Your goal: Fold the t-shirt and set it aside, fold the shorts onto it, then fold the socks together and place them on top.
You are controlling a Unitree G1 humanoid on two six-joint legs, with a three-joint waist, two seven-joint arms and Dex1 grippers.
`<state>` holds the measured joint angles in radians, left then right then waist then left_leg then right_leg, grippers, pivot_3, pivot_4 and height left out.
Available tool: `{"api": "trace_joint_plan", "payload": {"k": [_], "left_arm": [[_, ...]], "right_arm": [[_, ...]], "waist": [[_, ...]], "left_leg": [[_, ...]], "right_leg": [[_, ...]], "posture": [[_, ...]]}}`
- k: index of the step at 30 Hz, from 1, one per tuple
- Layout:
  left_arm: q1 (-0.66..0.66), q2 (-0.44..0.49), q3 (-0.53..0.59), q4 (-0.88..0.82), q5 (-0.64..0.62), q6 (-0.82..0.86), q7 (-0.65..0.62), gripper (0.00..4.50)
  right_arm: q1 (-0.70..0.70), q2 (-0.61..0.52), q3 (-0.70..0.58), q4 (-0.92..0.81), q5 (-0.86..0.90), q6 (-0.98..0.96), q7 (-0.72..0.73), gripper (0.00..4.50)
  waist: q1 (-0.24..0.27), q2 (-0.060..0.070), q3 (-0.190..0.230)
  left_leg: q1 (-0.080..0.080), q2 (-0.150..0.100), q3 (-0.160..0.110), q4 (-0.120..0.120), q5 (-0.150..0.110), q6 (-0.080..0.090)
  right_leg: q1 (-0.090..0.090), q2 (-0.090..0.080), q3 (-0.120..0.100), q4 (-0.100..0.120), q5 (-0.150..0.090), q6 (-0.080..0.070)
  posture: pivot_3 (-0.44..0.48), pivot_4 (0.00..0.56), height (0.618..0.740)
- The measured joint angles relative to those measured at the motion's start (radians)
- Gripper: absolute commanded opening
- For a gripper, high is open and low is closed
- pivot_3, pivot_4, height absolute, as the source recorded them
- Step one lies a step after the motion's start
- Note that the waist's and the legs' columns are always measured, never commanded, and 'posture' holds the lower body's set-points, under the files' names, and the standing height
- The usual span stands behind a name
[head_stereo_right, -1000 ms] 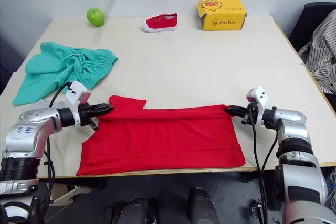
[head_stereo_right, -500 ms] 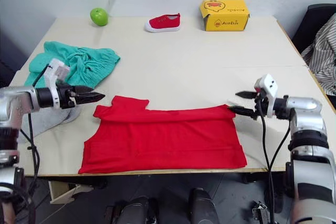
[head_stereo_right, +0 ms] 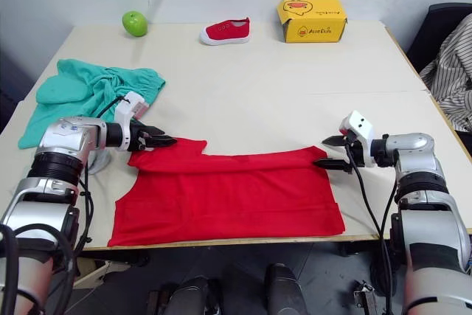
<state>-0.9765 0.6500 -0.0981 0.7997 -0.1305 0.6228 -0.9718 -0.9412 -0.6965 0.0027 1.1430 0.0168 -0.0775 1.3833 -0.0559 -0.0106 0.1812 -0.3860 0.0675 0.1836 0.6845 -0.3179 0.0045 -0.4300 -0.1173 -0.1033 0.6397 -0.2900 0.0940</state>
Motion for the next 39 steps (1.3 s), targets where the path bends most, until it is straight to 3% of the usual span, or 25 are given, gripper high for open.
{"api": "trace_joint_plan", "payload": {"k": [7,11,22,30,36,39], "left_arm": [[0.024,-0.006,0.013,0.000,0.005,-0.028,-0.002,0.00],[0.031,-0.006,0.020,-0.001,0.010,-0.040,-0.002,0.00],[0.102,-0.015,0.107,-0.043,-0.016,-0.206,0.011,0.00],[0.353,0.027,0.280,-0.417,-0.121,-0.501,-0.022,0.00],[0.553,0.057,0.330,-0.599,-0.155,-0.493,-0.009,0.00],[0.557,0.071,0.365,-0.607,-0.174,-0.347,0.072,0.61]], "right_arm": [[-0.004,0.006,-0.006,0.001,0.001,-0.013,0.004,1.28],[-0.004,0.017,-0.009,0.001,0.002,-0.034,0.005,0.02],[0.036,0.020,-0.050,-0.057,0.056,-0.176,0.022,0.02],[0.248,0.014,-0.145,-0.255,0.160,-0.413,-0.027,0.02],[0.398,0.013,-0.171,-0.415,0.208,-0.444,-0.082,0.02],[0.441,0.017,-0.163,-0.458,0.215,-0.421,-0.096,0.00]], "waist": [[0.000,0.000,0.000],[0.000,0.000,0.000],[0.000,0.000,0.000],[0.001,0.000,0.000],[0.003,0.000,0.000],[0.007,0.000,0.000]], "left_leg": [[0.000,0.000,0.000,0.000,0.000,0.000],[0.000,0.000,0.000,0.000,0.000,0.000],[0.000,0.000,0.000,0.000,0.000,0.000],[0.001,0.000,-0.006,0.000,0.000,0.000],[0.002,0.001,-0.008,0.000,0.000,0.000],[0.002,0.000,-0.009,0.000,0.000,0.001]], "right_leg": [[0.000,0.000,0.000,0.000,0.000,0.000],[0.000,0.000,0.000,0.000,0.000,0.000],[0.000,0.000,0.000,0.000,0.000,0.000],[0.000,-0.001,0.000,0.000,0.000,0.000],[0.001,-0.001,0.001,0.001,0.000,0.000],[0.001,-0.002,0.001,0.002,0.000,0.000]], "posture": [[0.000,0.150,0.740],[0.000,0.150,0.740],[0.000,0.150,0.740],[0.000,0.150,0.740],[0.000,0.150,0.740],[0.000,0.150,0.740]]}}
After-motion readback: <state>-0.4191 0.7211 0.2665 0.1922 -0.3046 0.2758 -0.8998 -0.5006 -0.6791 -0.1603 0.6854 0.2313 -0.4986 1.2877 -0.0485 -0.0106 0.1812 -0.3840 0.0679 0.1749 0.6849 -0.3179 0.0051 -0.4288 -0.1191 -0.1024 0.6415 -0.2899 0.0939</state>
